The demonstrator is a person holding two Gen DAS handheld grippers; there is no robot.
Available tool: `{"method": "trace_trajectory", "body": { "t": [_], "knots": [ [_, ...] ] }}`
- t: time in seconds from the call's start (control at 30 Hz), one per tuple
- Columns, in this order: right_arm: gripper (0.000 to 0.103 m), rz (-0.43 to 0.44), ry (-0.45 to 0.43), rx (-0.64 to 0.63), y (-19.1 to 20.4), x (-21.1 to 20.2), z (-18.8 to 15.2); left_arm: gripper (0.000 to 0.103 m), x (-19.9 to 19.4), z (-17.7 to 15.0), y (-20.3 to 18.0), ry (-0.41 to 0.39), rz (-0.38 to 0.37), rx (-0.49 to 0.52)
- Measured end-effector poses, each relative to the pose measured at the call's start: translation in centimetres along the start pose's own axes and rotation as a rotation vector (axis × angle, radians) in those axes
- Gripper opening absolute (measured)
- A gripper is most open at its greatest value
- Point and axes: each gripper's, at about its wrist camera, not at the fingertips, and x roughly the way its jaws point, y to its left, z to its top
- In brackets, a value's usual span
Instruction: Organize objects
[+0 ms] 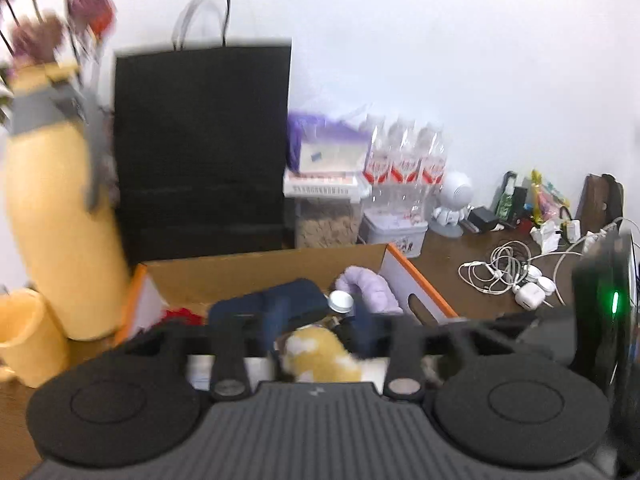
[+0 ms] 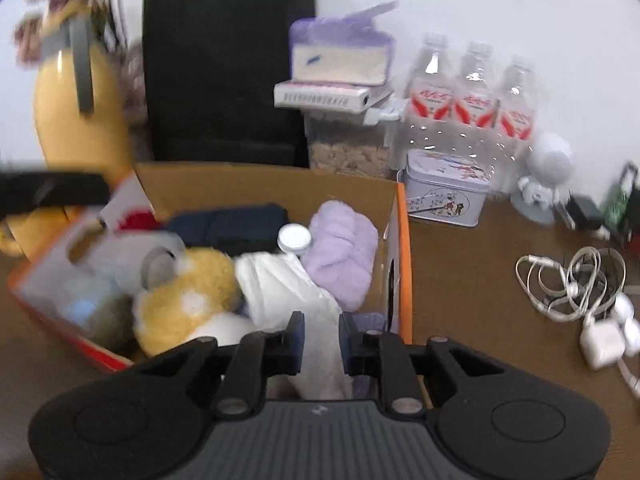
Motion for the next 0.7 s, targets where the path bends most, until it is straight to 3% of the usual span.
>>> {"method": "trace_trajectory", "body": {
  "t": [0.07, 0.13, 0.2, 0.27, 0.3, 0.37, 0.47, 0.7],
  "knots": [
    [0.019, 0.006, -0.046, 0.003, 0.3, -2.8, -0.2, 0.074, -3.4, -1.4, 0.0, -0.045, 0.034, 0.029],
    [0.028, 0.023, -0.116, -0.001, 1.0, -6.7, -0.9, 0.082, -6.9, -3.3, -0.2, -0.081, 0.067, 0.024],
    [0.056, 0.054, -0.171, -0.001, 1.6, -10.3, -2.0, 0.094, -10.7, -5.7, -0.4, -0.139, 0.097, -0.007],
    [0.075, 0.057, -0.255, 0.005, 2.4, -14.6, -4.4, 0.103, -14.5, -8.5, -0.8, -0.188, 0.129, -0.027],
    [0.083, 0.051, -0.300, -0.005, 3.0, -16.7, -6.0, 0.103, -16.2, -9.7, -1.1, -0.195, 0.147, -0.028],
    [0.089, 0.032, -0.351, -0.016, 4.1, -20.0, -8.9, 0.103, -19.3, -11.9, -1.8, -0.172, 0.184, -0.029],
    [0.098, 0.020, -0.371, 0.013, 5.6, -23.4, -13.5, 0.103, -23.3, -14.6, -2.6, -0.148, 0.184, -0.014],
    [0.099, 0.065, -0.228, 0.051, 9.7, -26.6, -22.0, 0.103, -28.4, -19.3, -2.7, -0.064, 0.177, -0.079]
  ]
}}
